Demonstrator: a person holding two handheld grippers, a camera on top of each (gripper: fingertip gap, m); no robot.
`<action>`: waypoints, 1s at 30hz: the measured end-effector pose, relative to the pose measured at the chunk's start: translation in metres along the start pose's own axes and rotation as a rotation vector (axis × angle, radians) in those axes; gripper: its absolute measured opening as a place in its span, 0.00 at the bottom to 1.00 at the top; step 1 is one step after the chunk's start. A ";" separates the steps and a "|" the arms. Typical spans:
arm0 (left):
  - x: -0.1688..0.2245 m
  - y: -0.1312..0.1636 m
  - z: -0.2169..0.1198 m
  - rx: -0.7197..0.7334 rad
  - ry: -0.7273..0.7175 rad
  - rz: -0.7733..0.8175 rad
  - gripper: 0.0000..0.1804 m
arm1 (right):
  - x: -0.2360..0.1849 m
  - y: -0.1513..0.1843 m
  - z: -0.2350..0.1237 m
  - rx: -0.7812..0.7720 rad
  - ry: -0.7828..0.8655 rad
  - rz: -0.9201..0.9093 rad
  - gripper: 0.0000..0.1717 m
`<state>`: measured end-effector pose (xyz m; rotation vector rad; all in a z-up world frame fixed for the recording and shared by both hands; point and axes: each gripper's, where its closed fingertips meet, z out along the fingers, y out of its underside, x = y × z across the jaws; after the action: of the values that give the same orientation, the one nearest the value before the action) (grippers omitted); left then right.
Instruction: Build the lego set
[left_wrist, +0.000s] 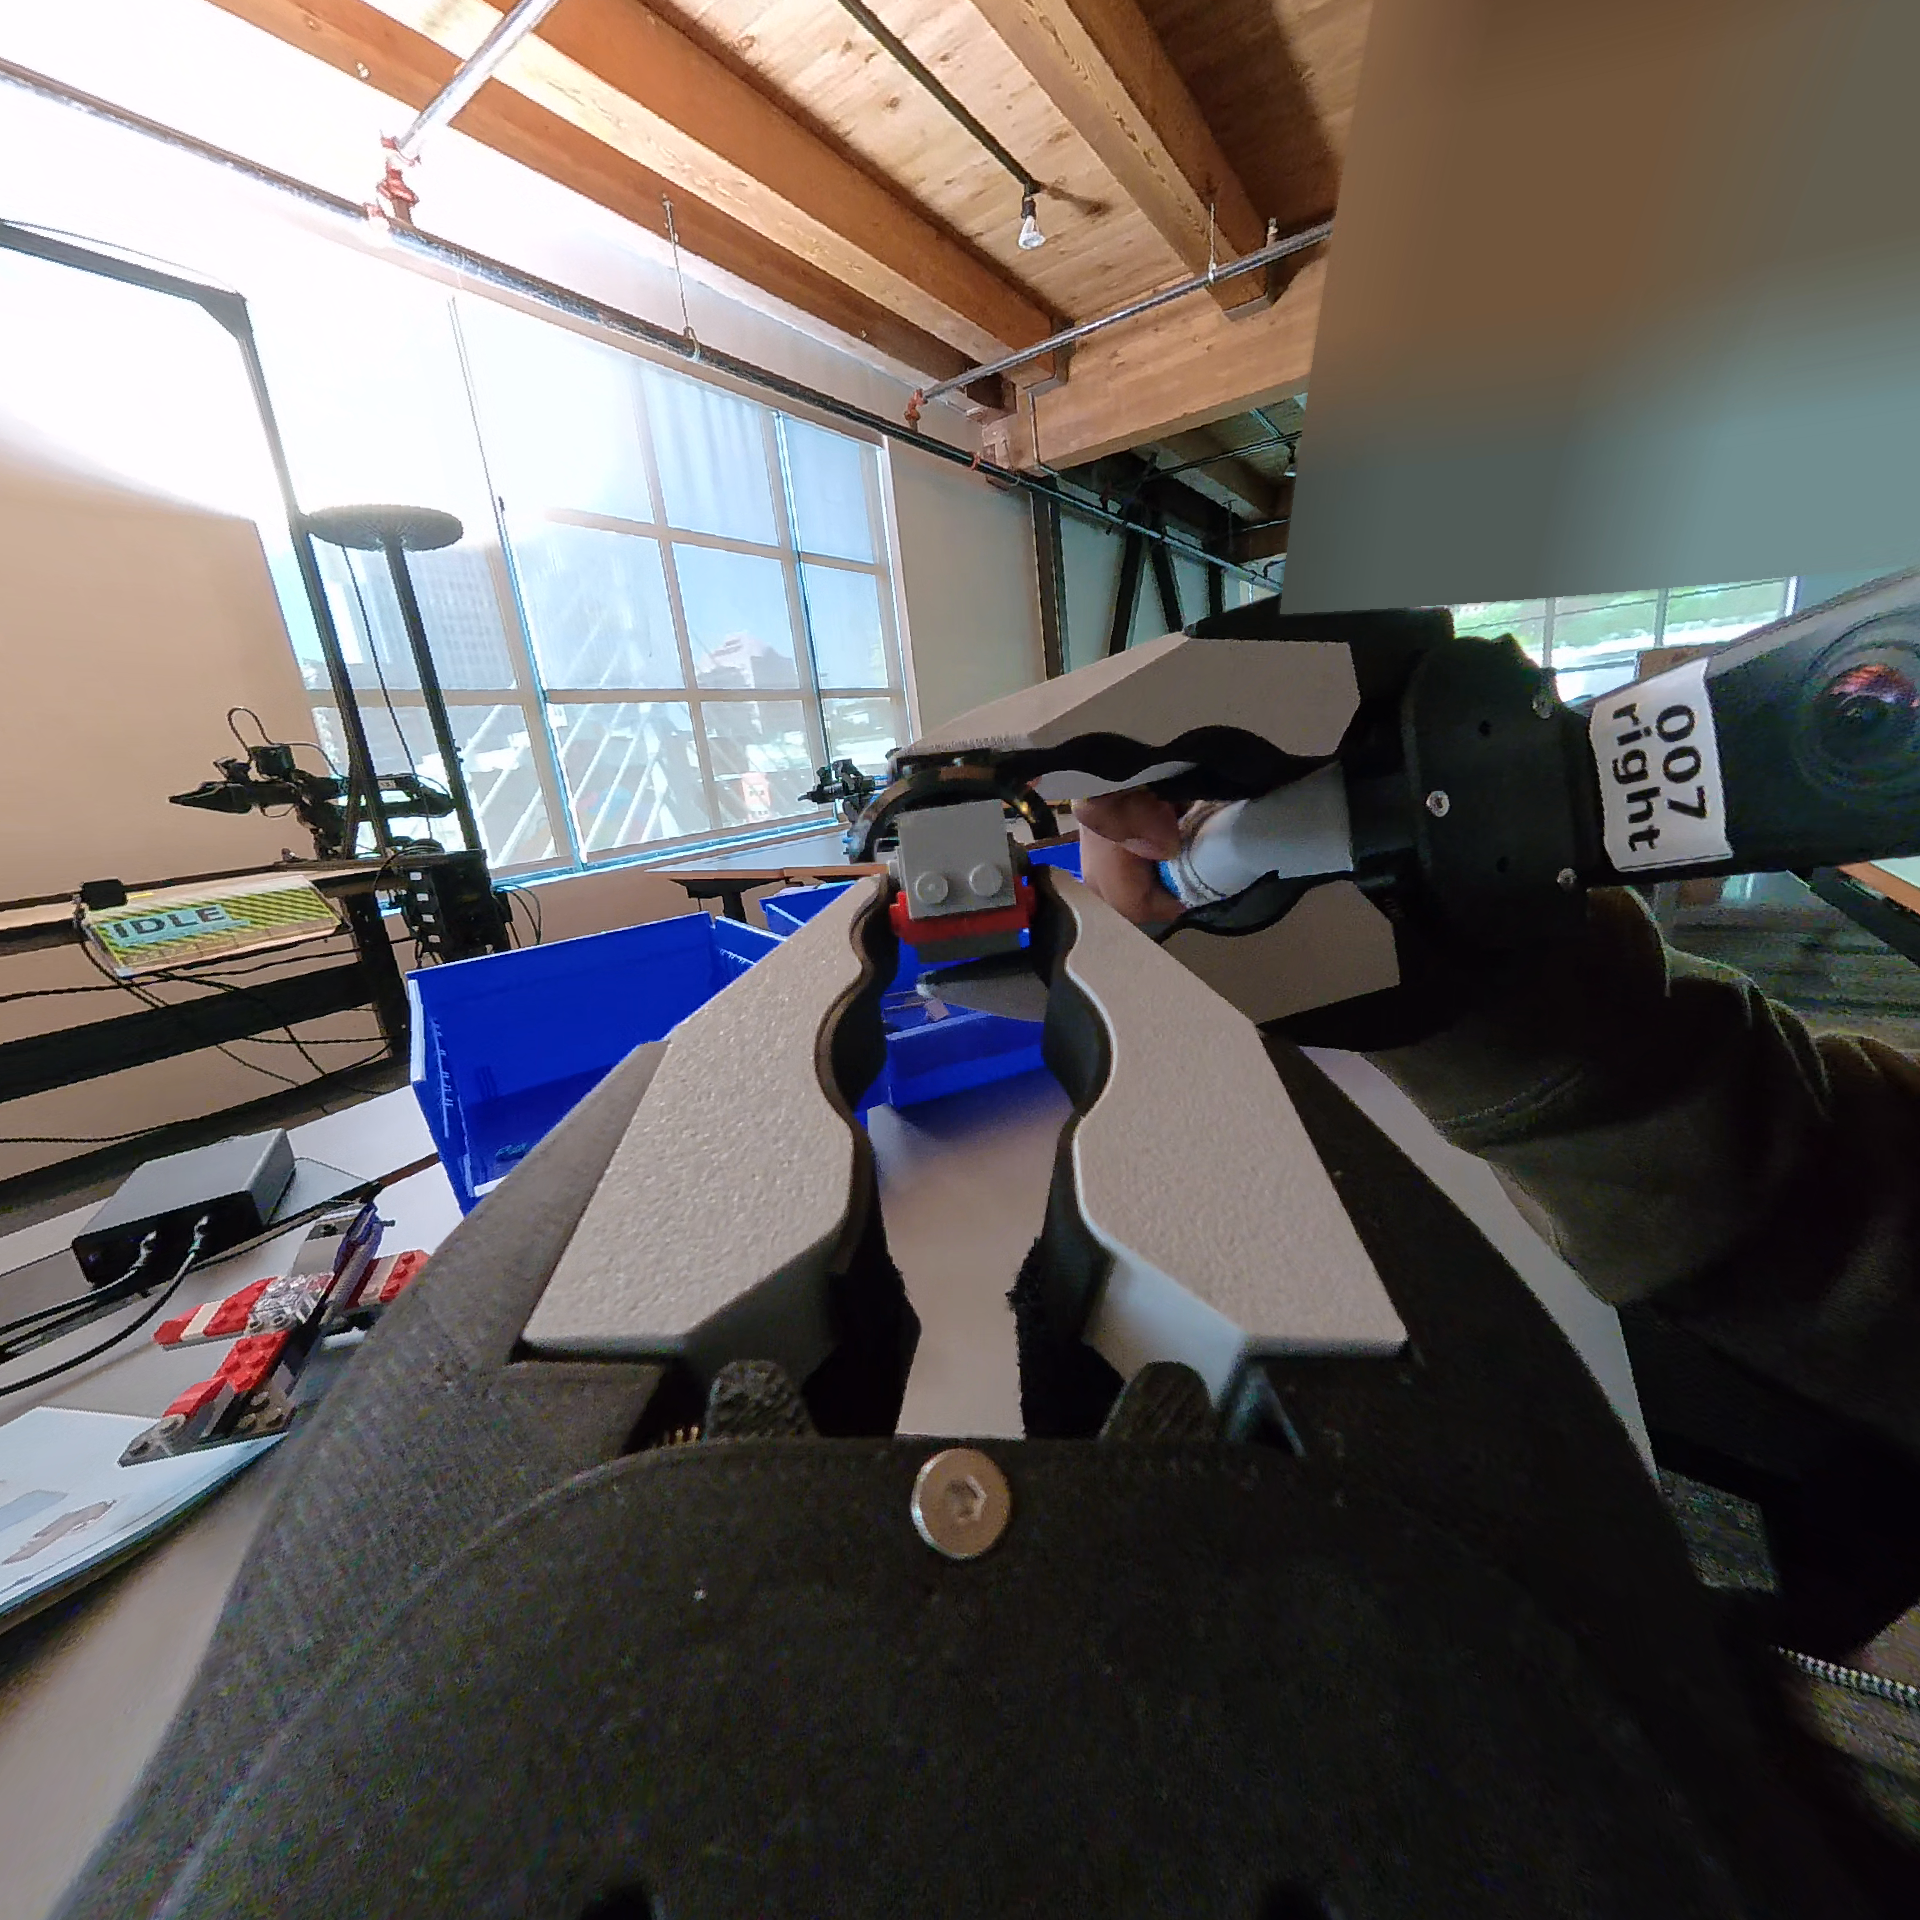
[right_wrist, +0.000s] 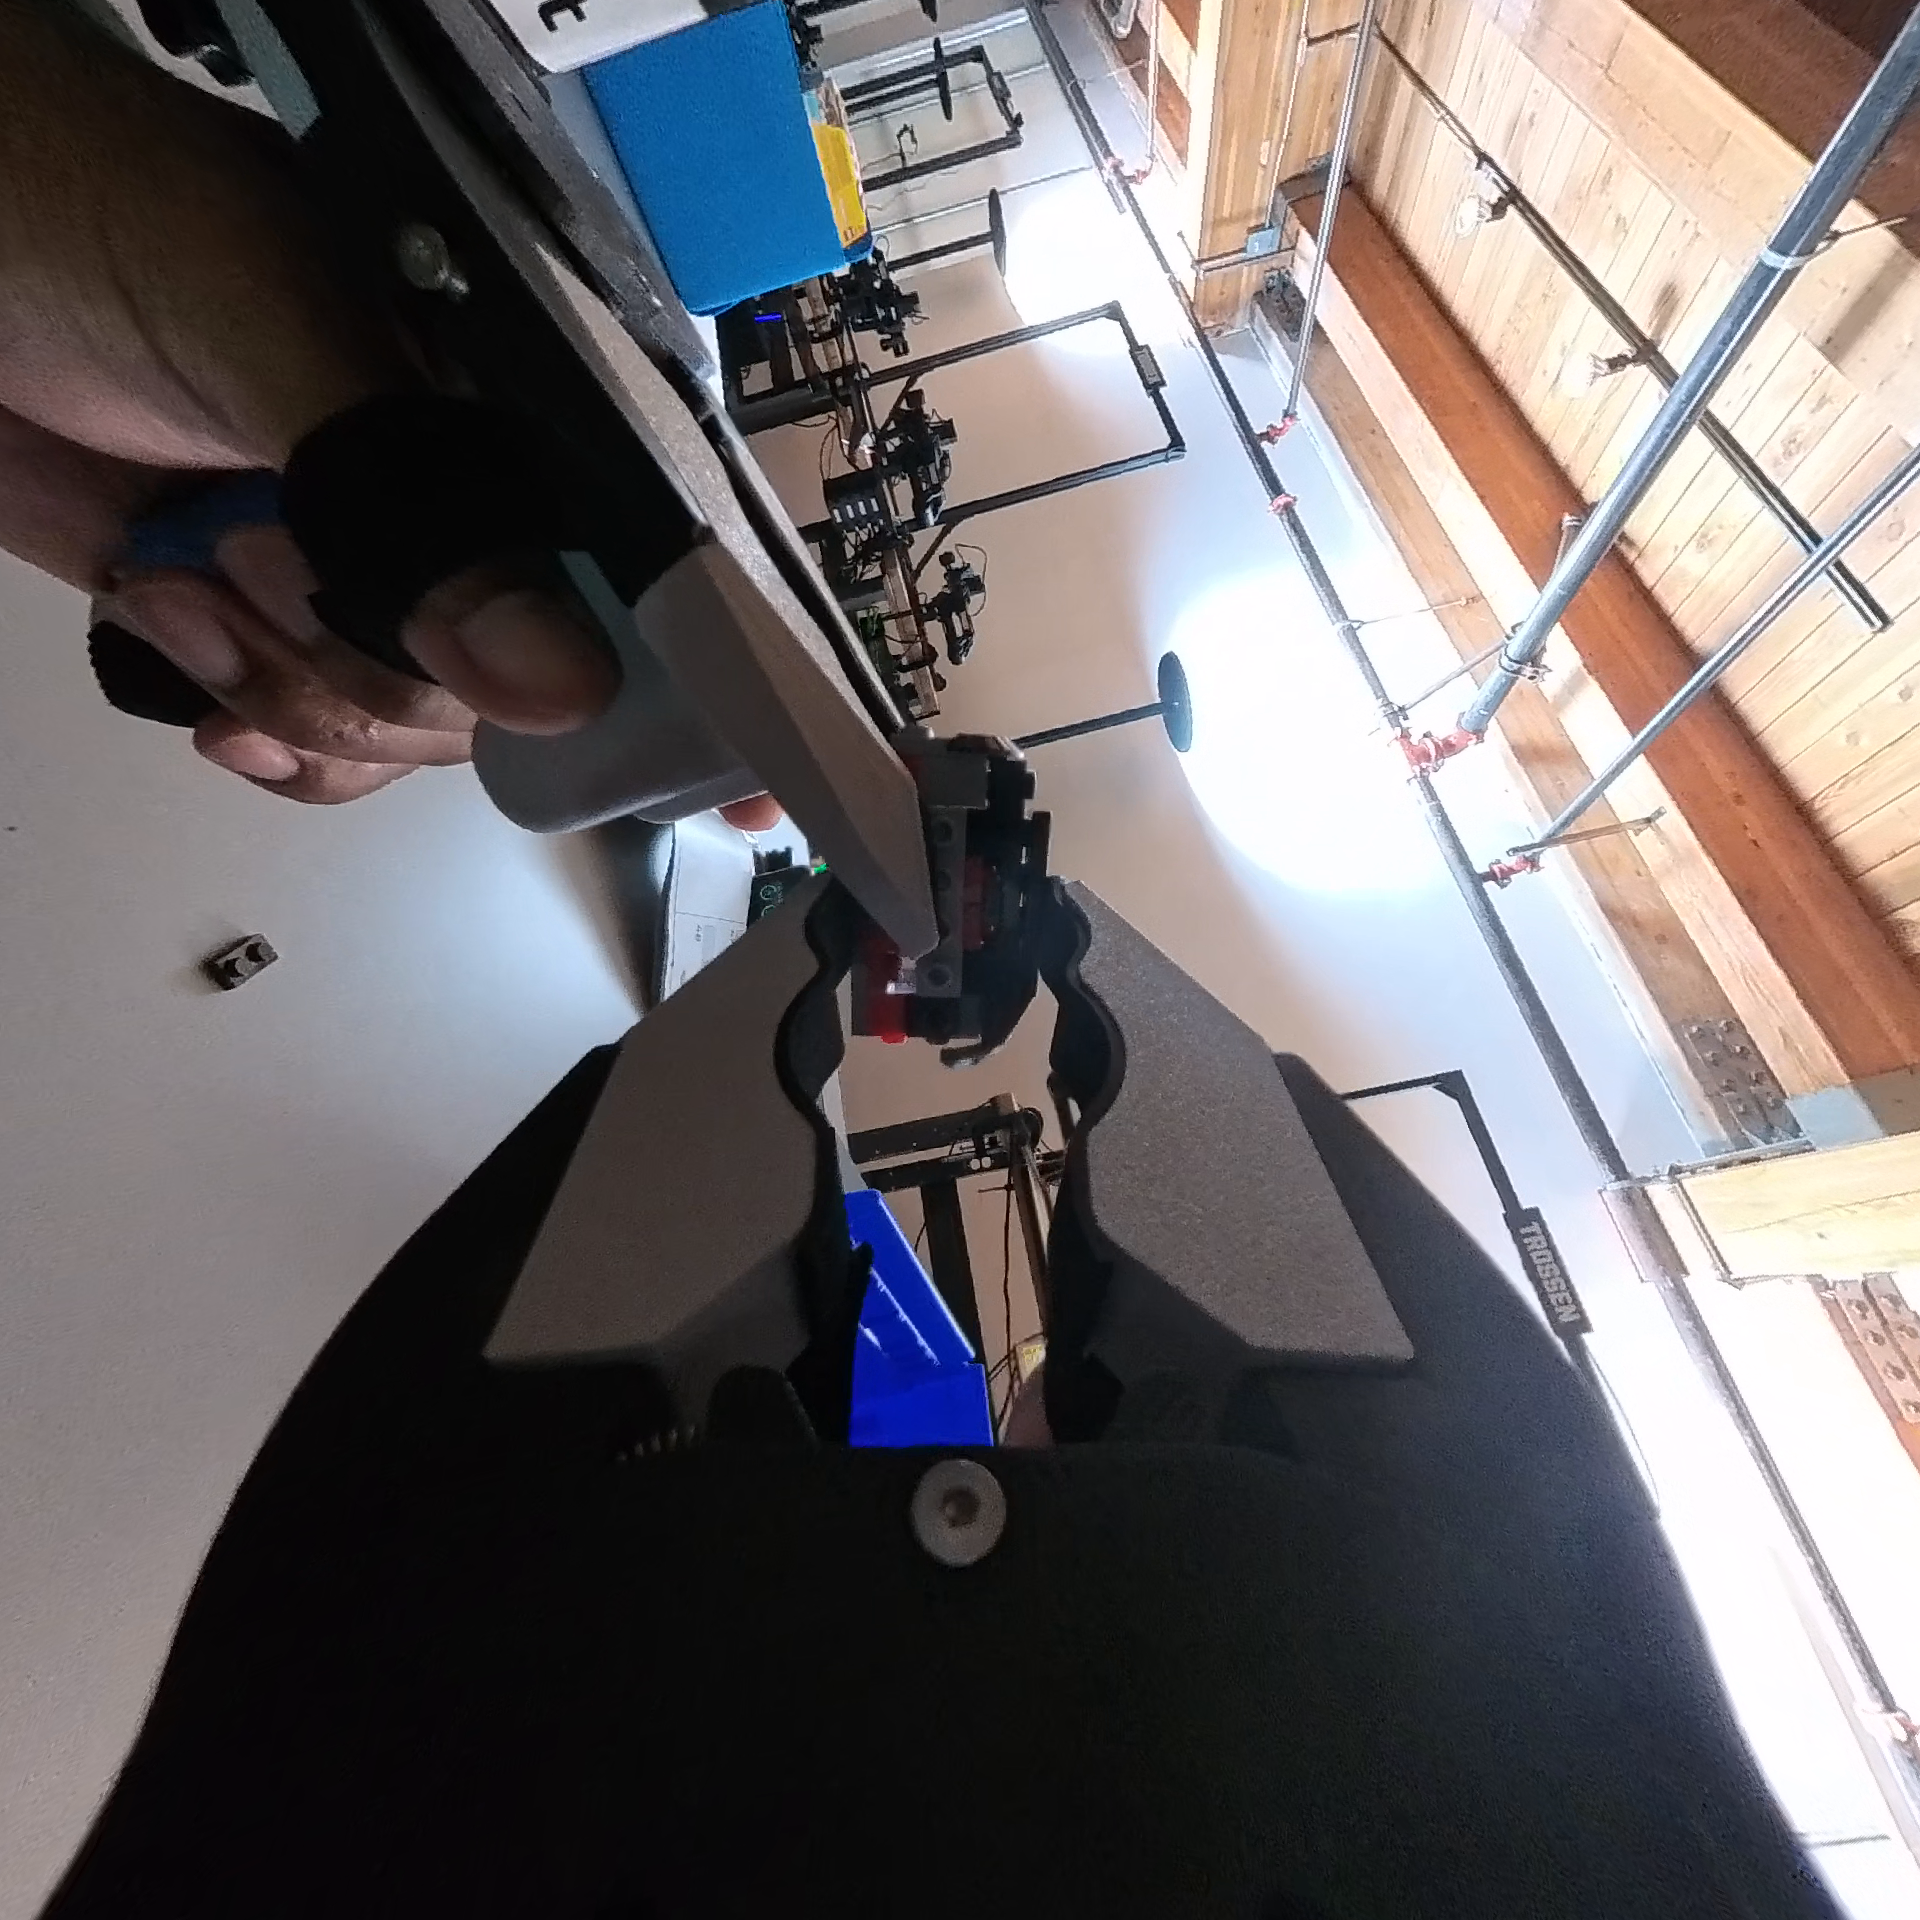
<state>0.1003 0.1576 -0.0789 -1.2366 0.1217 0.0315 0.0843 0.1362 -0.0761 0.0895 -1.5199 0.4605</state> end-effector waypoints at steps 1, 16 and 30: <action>0.000 0.000 0.000 0.003 0.003 -0.003 0.14 | 0.001 0.000 0.000 0.001 0.008 -0.001 0.22; 0.004 -0.003 -0.003 0.023 0.014 -0.005 0.14 | 0.003 -0.004 0.000 0.016 0.050 0.042 0.28; 0.006 -0.001 -0.001 0.009 0.003 0.032 0.14 | -0.005 -0.004 0.008 0.000 0.053 0.023 0.34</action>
<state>0.1066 0.1557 -0.0796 -1.2255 0.1441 0.0570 0.0786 0.1289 -0.0791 0.0596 -1.4701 0.4775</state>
